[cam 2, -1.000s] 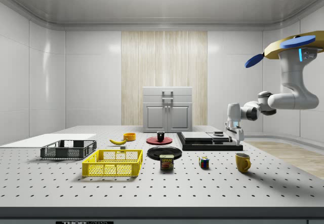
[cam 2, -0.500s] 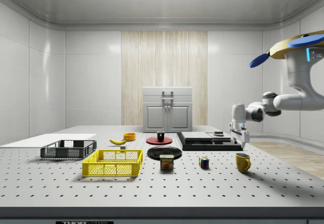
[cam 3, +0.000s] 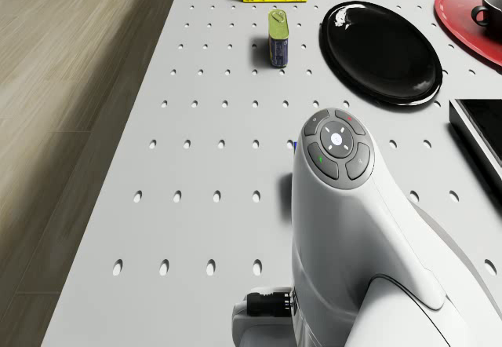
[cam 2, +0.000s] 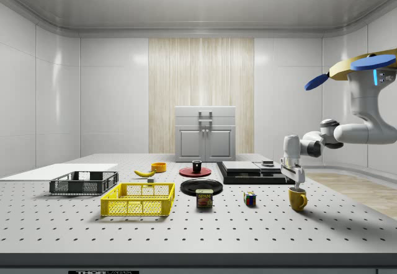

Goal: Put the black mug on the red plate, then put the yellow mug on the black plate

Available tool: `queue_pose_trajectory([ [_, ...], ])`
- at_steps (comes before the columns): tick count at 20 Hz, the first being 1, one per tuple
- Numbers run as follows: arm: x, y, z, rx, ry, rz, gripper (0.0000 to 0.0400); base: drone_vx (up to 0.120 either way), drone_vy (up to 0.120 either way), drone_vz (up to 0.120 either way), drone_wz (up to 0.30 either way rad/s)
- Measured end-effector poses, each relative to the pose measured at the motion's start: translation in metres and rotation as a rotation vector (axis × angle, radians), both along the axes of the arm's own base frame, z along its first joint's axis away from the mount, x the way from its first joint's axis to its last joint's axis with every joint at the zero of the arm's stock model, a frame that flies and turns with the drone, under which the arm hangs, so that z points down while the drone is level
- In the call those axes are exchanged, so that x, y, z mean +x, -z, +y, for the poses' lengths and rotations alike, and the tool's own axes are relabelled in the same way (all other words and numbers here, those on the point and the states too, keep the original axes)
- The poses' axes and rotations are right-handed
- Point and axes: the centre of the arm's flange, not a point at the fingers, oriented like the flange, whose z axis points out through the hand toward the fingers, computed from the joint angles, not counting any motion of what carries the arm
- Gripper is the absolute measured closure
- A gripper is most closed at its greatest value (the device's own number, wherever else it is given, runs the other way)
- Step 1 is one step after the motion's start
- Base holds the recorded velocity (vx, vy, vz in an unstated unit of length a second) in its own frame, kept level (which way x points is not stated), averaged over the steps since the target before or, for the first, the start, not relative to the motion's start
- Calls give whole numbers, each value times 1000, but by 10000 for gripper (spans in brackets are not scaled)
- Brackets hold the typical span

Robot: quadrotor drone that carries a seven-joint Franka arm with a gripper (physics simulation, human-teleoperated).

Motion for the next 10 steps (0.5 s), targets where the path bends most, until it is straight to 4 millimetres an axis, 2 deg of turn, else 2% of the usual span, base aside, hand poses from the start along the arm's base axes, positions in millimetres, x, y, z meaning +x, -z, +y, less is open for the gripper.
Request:
queue_pose_trajectory([
  [10, -2, 0, 0, 0, 0, 0, 0, 0, 0, 0, 0],
])
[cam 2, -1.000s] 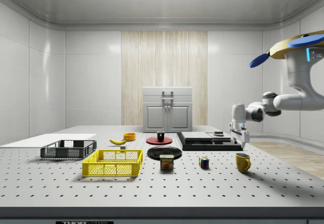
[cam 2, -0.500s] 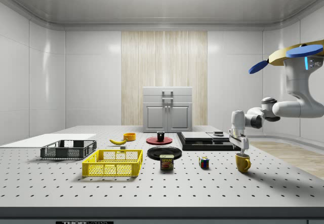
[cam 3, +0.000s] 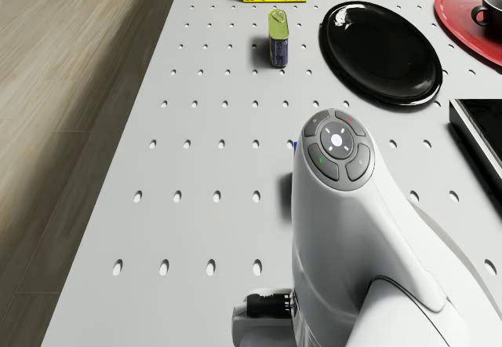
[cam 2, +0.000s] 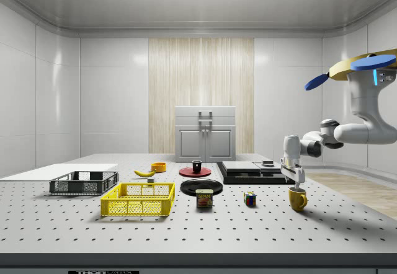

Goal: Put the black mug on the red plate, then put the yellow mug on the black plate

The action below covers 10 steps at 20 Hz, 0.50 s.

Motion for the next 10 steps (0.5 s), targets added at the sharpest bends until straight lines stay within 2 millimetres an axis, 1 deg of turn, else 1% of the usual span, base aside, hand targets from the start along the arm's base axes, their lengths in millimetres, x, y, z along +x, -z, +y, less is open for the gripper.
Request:
queue_pose_trajectory([
  [4, -2, 0, 0, 0, 0, 0, 0, 0, 0, 0, 0],
  [10, -3, -12, 0, 0, 0, 0, 0, 0, 0, 0, 0],
])
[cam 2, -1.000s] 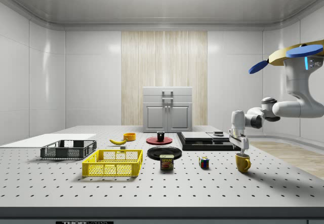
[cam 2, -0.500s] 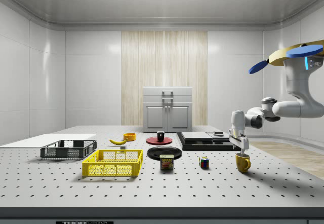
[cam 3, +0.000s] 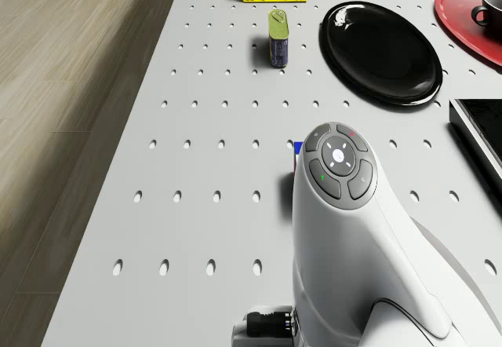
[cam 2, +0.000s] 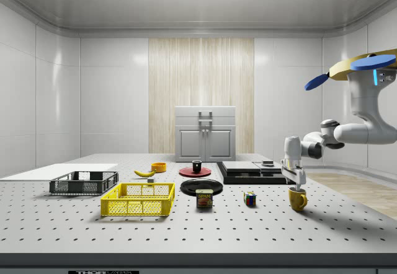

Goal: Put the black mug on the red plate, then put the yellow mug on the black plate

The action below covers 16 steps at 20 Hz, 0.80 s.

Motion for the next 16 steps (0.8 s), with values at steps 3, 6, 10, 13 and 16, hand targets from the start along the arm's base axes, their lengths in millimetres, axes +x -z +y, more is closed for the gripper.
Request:
queue_pose_trajectory([
  [3, 0, -5, 0, 0, 0, 0, 0, 0, 0, 0, 0],
  [6, 0, -9, 0, 0, 0, 0, 0, 0, 0, 0, 0],
  [10, 0, -12, 0, 0, 0, 0, 0, 0, 0, 0, 0],
  [13, 0, -13, 0, 0, 0, 0, 0, 0, 0, 0, 0],
  [16, 0, -13, 0, 0, 0, 0, 0, 0, 0, 0, 0],
])
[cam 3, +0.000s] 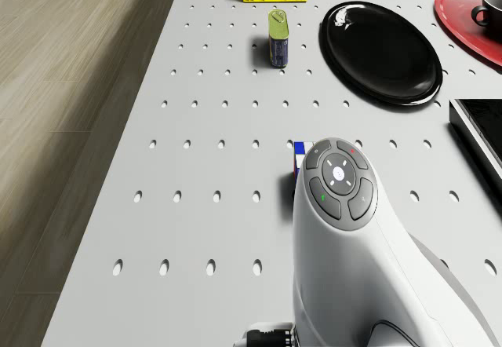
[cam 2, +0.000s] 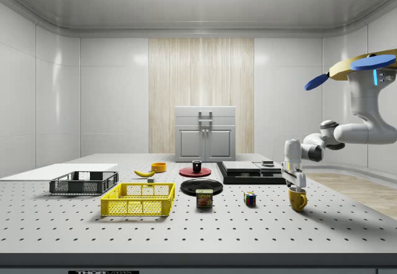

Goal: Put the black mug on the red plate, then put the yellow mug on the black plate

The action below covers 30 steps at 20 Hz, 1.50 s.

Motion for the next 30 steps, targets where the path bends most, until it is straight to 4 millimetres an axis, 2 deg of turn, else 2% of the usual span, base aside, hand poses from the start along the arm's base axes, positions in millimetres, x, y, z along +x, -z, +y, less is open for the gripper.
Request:
queue_pose_trajectory([
  [11, 0, 0, 0, 0, 0, 0, 0, 0, 0, 0, 0],
  [14, 0, 0, 0, 0, 0, 0, 141, 0, 0, 0, 0],
  [16, 0, 0, 0, 0, 0, 0, 200, 0, 0, 0, 0],
  [18, 0, 0, 0, 0, 0, 0, 235, 0, 0, 0, 0],
  [23, 0, 0, 0, 0, 0, 0, 274, 0, 0, 0, 0],
  [30, 0, 16, 0, 0, 0, 0, 287, 0, 0, 17, 0],
])
